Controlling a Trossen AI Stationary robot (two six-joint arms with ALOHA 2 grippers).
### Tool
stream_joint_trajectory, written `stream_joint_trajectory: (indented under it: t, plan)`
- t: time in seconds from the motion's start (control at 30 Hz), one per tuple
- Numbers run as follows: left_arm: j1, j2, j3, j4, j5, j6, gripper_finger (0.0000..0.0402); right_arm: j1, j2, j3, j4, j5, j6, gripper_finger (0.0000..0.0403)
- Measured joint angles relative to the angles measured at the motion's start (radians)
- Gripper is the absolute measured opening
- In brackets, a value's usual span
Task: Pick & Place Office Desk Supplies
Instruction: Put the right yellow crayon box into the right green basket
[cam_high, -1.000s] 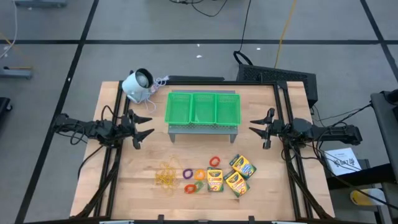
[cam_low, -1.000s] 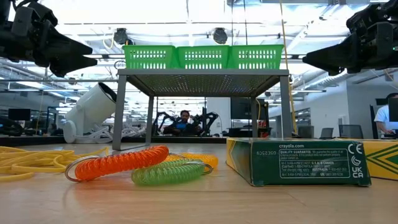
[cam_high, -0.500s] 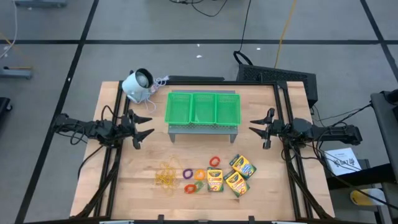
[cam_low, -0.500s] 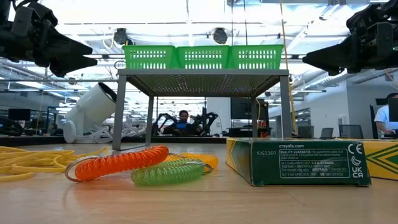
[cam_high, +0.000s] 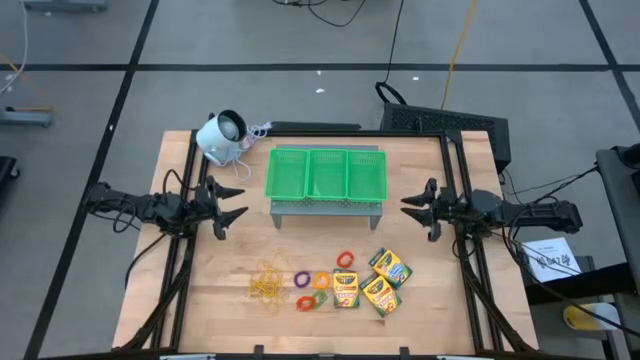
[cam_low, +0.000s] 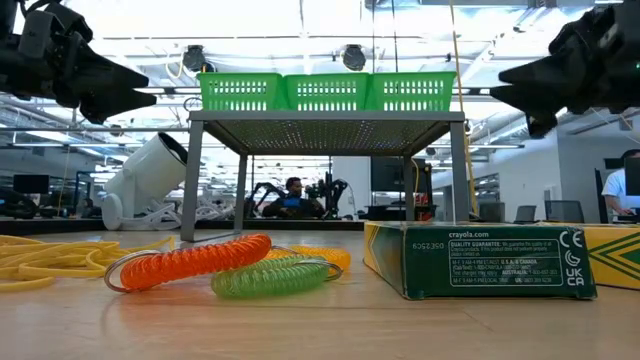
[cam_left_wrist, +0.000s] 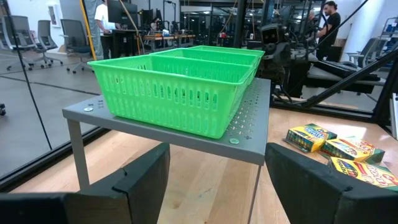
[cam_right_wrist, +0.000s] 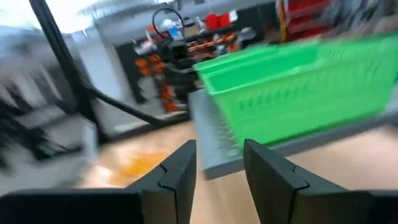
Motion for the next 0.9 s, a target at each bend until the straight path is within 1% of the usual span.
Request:
stream_joint_trajectory:
  t: [0.07, 0.13, 0.23, 0.37, 0.4, 0.47, 0.57, 0.63, 0.7, 0.77, 0.83, 0.9]
  plan:
    - [0.000, 0.000, 0.000, 0.000, 0.000, 0.000, 0.0271, 0.000, 0.000, 0.000, -0.001, -0.005, 0.104, 0.0126]
    - [0.000, 0.000, 0.000, 0.000, 0.000, 0.000, 0.0271, 0.000, 0.000, 0.000, -0.001, 0.000, 0.158, 0.0126]
    - [0.000, 0.000, 0.000, 0.000, 0.000, 0.000, 0.0271, 0.000, 0.000, 0.000, -0.003, 0.048, 0.173, 0.0126]
    - [0.000, 0.000, 0.000, 0.000, 0.000, 0.000, 0.0271, 0.000, 0.001, 0.000, 0.003, 0.072, 0.126, 0.0126]
    - [0.000, 0.000, 0.000, 0.000, 0.000, 0.000, 0.0271, 0.000, 0.001, 0.000, 0.022, 0.058, 0.153, 0.0126]
    - [0.000, 0.000, 0.000, 0.000, 0.000, 0.000, 0.0271, 0.000, 0.006, 0.000, 0.098, -0.019, 0.198, 0.0126]
    - [0.000, 0.000, 0.000, 0.000, 0.000, 0.000, 0.0271, 0.001, 0.036, 0.000, 0.279, -0.143, 0.261, 0.0126]
    - [0.000, 0.000, 0.000, 0.000, 0.000, 0.000, 0.0271, 0.019, 0.071, 0.000, 0.413, -0.189, 0.288, 0.0126]
    - [0.000, 0.000, 0.000, 0.000, 0.000, 0.000, 0.0271, 0.055, 0.119, 0.000, 0.508, -0.207, 0.286, 0.0126]
    - [0.000, 0.000, 0.000, 0.000, 0.000, 0.000, 0.0271, 0.103, 0.180, 0.000, 0.592, -0.193, 0.262, 0.0126]
    - [0.000, 0.000, 0.000, 0.000, 0.000, 0.000, 0.0271, 0.163, 0.251, 0.012, 0.645, -0.133, 0.216, 0.0126]
    - [0.000, 0.000, 0.000, 0.000, 0.000, 0.000, 0.0271, 0.231, 0.337, 0.044, 0.658, -0.052, 0.150, 0.0129]
